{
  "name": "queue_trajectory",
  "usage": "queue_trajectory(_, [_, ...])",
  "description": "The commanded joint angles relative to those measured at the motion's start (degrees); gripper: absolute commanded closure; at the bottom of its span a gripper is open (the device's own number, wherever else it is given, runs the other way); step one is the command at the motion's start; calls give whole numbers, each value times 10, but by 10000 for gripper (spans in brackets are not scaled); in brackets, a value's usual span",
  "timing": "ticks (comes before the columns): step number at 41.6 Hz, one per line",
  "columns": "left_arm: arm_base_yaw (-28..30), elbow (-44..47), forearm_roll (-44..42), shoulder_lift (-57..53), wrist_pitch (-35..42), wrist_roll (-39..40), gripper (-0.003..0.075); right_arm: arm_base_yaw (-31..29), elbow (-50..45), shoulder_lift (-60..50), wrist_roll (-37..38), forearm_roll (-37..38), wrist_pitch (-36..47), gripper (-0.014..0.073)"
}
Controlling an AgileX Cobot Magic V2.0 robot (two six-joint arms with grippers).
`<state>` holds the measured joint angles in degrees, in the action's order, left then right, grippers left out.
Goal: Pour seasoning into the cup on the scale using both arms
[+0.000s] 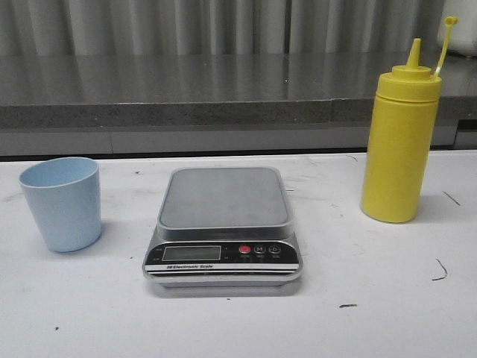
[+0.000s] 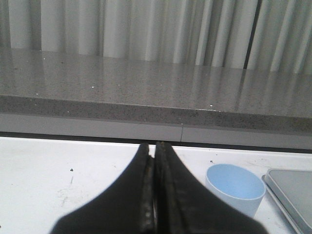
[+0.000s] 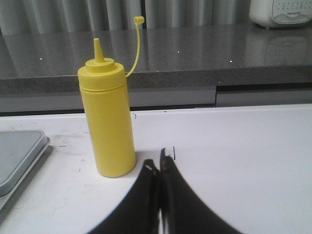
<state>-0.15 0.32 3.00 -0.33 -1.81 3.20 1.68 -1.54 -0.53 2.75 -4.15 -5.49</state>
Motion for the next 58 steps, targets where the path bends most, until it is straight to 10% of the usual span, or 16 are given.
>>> queue_trajectory(1, [1, 13, 3, -9, 46, 4, 740, -3, 3, -10, -4, 5, 48, 662])
queue_trajectory(37, [1, -24, 4, -9, 99, 4, 740, -3, 25, -10, -4, 5, 139, 662])
queue_trajectory(58, [1, -352, -44, 146, -146, 4, 740, -3, 318, 129, -4, 78, -144, 662])
